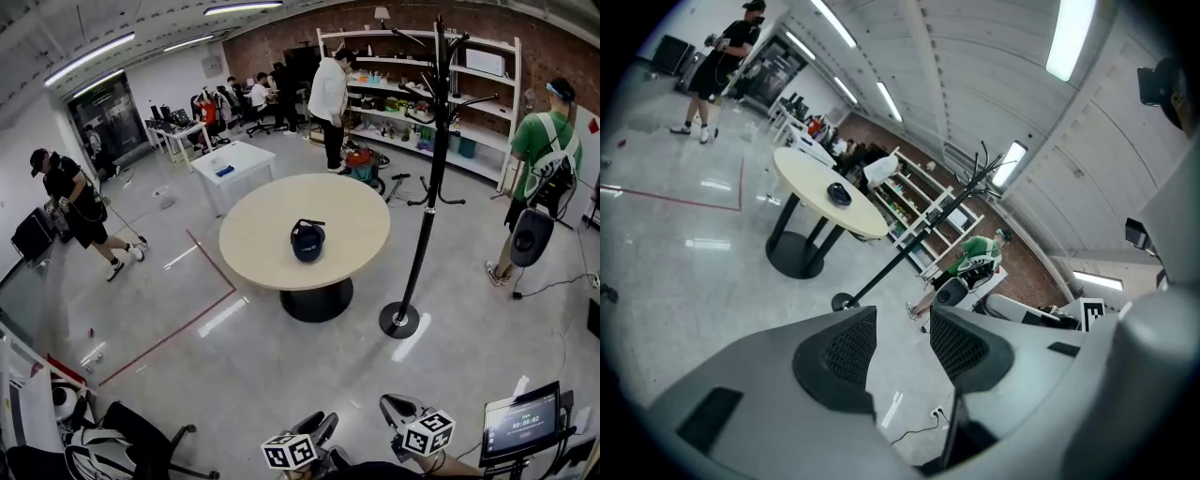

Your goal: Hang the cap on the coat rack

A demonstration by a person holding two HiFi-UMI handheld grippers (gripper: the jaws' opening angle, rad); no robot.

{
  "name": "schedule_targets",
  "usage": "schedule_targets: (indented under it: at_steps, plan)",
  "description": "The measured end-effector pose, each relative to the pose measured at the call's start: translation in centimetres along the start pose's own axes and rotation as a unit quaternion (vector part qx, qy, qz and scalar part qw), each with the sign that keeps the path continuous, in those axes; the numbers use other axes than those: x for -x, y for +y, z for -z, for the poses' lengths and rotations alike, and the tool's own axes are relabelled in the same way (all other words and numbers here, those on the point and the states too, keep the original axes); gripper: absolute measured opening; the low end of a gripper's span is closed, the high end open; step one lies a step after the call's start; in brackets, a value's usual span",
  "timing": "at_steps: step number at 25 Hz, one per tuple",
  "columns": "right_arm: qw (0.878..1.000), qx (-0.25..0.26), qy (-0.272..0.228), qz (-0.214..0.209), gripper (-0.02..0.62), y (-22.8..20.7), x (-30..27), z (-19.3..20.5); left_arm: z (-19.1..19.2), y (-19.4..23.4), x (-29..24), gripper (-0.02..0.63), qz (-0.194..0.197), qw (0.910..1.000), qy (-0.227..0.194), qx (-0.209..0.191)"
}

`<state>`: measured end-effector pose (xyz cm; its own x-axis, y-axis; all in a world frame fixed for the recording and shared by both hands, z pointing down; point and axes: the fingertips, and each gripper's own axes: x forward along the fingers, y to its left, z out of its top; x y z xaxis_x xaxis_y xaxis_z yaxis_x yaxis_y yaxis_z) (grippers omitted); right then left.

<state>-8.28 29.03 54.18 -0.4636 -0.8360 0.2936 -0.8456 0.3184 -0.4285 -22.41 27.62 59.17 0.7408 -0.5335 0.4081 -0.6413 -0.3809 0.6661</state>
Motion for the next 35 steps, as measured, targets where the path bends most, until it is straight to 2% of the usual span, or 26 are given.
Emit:
schedule_targets:
  at_steps: [4, 10, 17, 24, 31, 35]
  plan:
    - [1.0, -0.001, -0.002, 0.006, 0.005, 0.3, -2.8, -1.1, -1.9, 2.4, 0.0, 0.189, -0.002, 0.9999, -0.01, 0.008]
    - [1.0, -0.005, 0.001, -0.005, 0.005, 1.0, -6.3, -1.8, -4.8, 4.8, 0.6, 0.189, -0.011, 0.9992, -0.035, 0.015]
    - [1.0, -0.009, 0.001, -0.026, 0.005, 1.8, -9.2, -1.9, -5.5, 7.0, 1.2, 0.189, -0.027, 0.9984, -0.044, 0.024]
    - [1.0, -0.011, 0.005, -0.028, 0.005, 1.9, -9.8, -1.9, -6.1, 7.5, 1.8, 0.189, -0.033, 0.9975, -0.059, 0.021]
    - [0.999, -0.007, 0.011, -0.034, 0.005, 2.8, -10.5, -1.8, -6.2, 7.9, 2.3, 0.189, -0.038, 0.9973, -0.056, 0.028]
    - [0.999, -0.009, 0.01, -0.033, 0.005, 3.4, -10.8, -2.1, -7.5, 7.4, 3.2, 0.189, -0.039, 0.9975, -0.059, -0.002]
